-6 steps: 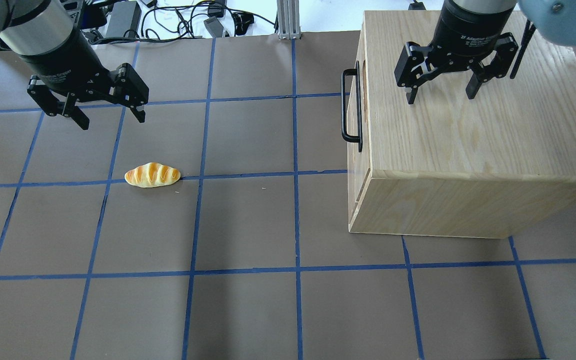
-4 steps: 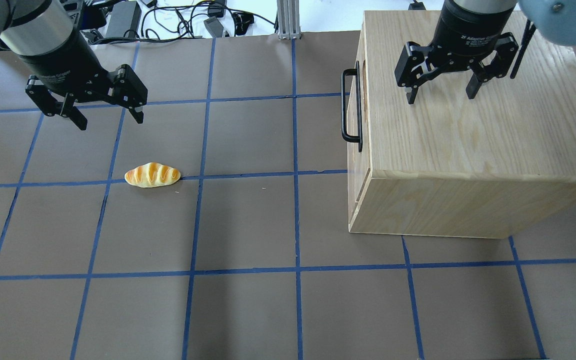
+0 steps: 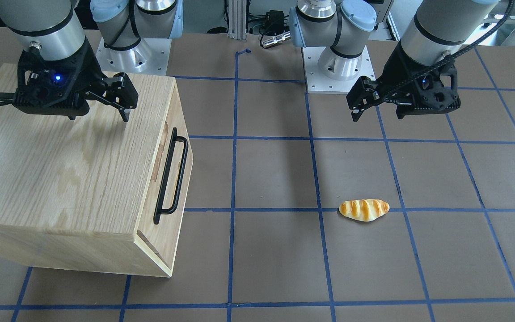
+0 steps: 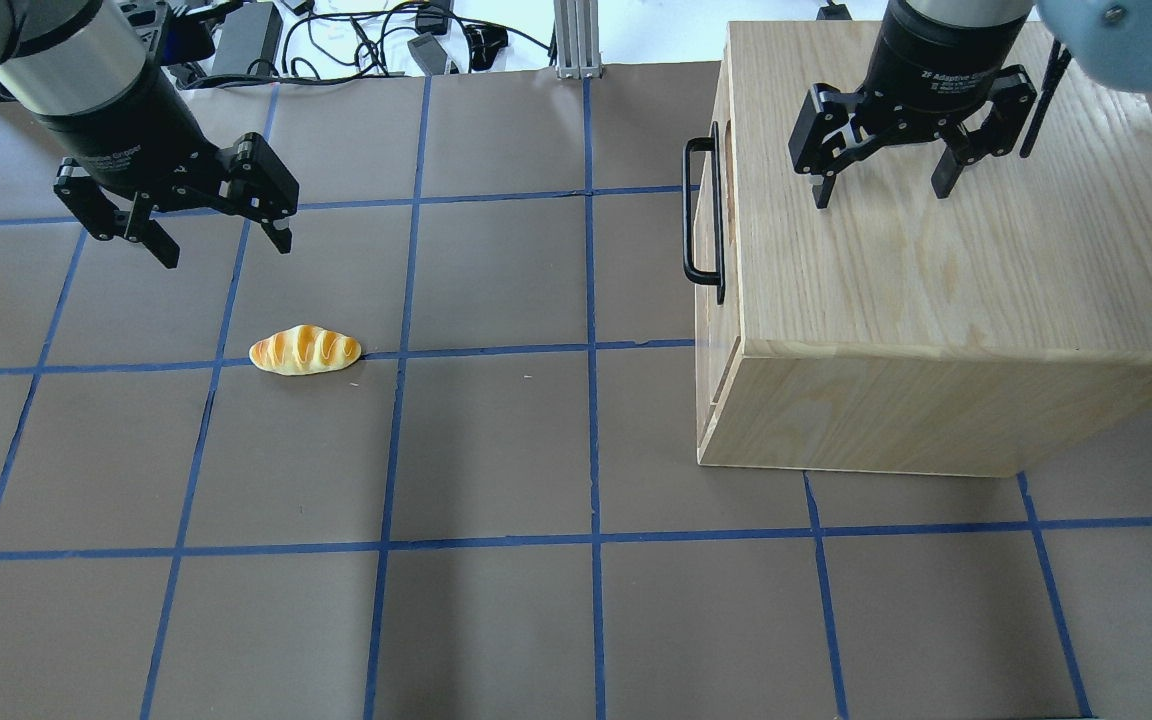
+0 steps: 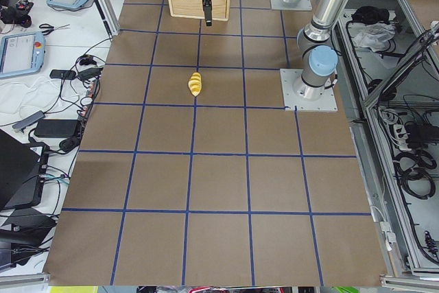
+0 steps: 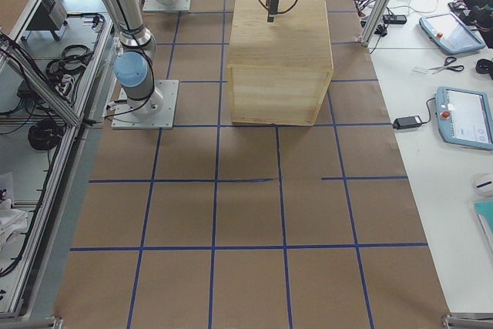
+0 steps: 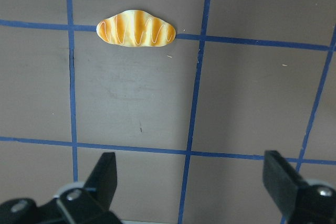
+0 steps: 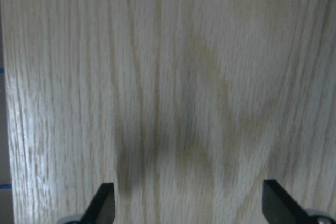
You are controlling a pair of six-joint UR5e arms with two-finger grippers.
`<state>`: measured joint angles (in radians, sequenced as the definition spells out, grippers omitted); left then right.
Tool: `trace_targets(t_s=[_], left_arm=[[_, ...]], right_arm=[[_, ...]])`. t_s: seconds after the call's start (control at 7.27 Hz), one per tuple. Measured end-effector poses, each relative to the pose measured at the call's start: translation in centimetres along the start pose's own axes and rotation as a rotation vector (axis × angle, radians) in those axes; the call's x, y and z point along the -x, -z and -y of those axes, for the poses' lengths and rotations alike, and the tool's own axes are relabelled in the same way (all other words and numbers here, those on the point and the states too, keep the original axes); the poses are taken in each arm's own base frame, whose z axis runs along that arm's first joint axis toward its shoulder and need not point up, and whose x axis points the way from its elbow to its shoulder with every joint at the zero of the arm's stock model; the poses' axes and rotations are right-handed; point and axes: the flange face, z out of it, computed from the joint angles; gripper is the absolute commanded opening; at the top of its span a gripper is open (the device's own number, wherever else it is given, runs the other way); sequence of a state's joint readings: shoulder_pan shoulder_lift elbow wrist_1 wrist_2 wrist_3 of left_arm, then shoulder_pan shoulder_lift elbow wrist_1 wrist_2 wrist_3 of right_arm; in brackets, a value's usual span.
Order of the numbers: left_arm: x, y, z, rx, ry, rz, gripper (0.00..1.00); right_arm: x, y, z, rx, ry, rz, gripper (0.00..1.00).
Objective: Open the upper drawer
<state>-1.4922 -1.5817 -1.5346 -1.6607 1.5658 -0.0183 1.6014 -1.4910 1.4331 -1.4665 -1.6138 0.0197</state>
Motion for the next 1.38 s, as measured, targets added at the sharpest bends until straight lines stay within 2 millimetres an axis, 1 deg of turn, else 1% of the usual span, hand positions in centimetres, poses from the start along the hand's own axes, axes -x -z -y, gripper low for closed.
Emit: trace_targets(t_s=[0.28,0.55,0.69,0.96,1.1,1.24,1.38], left_arm=[[0.3,-0.1,0.2,0.007,0.007,-0.004,1.00],[1.6,-0.1,0.4,0.006,0.032,-0.007,1.00],[2.0,-0.3,0.5,0.012,0.041,-0.009,1.00],[2.0,-1.4,1.4,0.028,0.055,-0.010,1.00],[1.3,-1.6,1.7,0.019,0.063,-0.009,1.00],[-0.4,-1.4,1.9,-0.014,0.065,-0.009,1.00],[-2.9,-1.4,2.0,-0.057,0.067,-0.016,1.00]], right_arm=[[0.0,0.0,0.0,0.000,0.000,0.000,1.00],[0.0,0.0,0.0,0.000,0.000,0.000,1.00],[0.0,0.0,0.0,0.000,0.001,0.000,1.00],[0.0,0.0,0.0,0.000,0.001,0.000,1.00],[0.0,0.0,0.0,0.000,0.000,0.000,1.00],[0.0,0.0,0.0,0.000,0.000,0.000,1.00],[0.0,0.0,0.0,0.000,0.000,0.000,1.00]])
